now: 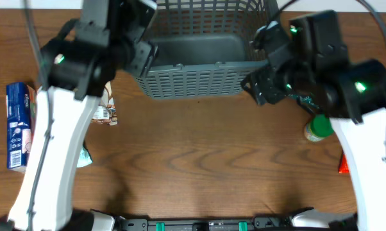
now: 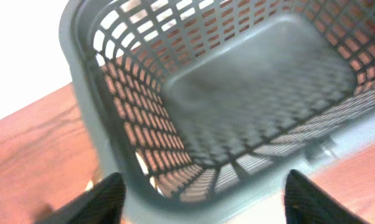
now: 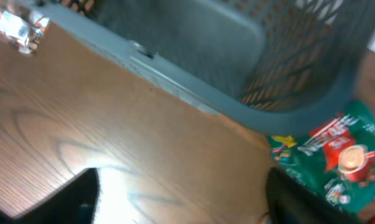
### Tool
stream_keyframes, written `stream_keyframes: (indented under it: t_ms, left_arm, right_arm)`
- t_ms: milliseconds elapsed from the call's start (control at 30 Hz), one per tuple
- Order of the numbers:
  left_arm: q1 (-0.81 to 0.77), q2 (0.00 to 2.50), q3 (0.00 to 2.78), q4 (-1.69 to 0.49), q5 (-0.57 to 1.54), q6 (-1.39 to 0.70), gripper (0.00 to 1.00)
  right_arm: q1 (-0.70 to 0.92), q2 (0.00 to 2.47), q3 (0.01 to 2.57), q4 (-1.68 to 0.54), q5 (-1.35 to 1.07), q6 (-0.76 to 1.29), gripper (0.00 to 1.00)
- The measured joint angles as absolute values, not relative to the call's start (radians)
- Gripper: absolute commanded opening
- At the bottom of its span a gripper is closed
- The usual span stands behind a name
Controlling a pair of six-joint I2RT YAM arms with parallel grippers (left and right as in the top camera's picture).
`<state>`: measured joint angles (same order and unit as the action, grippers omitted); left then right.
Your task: Pack container
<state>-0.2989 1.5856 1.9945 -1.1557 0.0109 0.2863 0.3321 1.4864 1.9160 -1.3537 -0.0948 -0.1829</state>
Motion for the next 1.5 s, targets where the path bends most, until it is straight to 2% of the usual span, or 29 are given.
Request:
stream_keyframes:
  t_ms: [67, 167, 267, 533, 667, 867, 1133, 1500]
  left_arm:
    - [-0.297, 1.539, 1.995, -1.211, -0.017, 0.257, 0.88]
    - [-0.282, 1.489, 1.995, -1.290, -0.070, 0.191, 0.93]
    - [-0.240, 1.451, 1.991, -1.345, -0.113, 0.130, 0.95]
    - [-0.135, 1.345, 1.811, -1.322, -0.120, 0.060, 0.96]
    - [-0.119, 1.288, 1.650, -1.255, -0.084, 0.044, 0.96]
    - [-0.119, 1.232, 1.430, -1.195, -0.063, -0.006, 0.97]
    - [-0.119, 1.187, 1.297, -1.177, -0.056, -0.034, 0.98]
    - [-0.119, 1.067, 1.297, -1.177, -0.055, -0.039, 0.99]
  right_arm:
    - [0.319, 1.441, 1.916, -1.335, -0.070, -0.149, 0.99]
    - [0.274, 1.390, 1.916, -1.336, -0.006, -0.062, 0.99]
    - [0.174, 1.351, 1.918, -1.355, 0.046, 0.043, 0.99]
    - [-0.088, 1.333, 1.920, -1.574, 0.087, 0.232, 0.99]
    - [-0.133, 1.333, 1.919, -1.687, 0.095, 0.295, 0.99]
    - [-0.155, 1.317, 1.880, -1.683, 0.126, 0.358, 0.99]
    - [-0.315, 1.425, 1.813, -1.541, 0.116, 0.229, 0.99]
    - [-0.518, 1.813, 1.801, -1.265, -0.169, -0.073, 0.99]
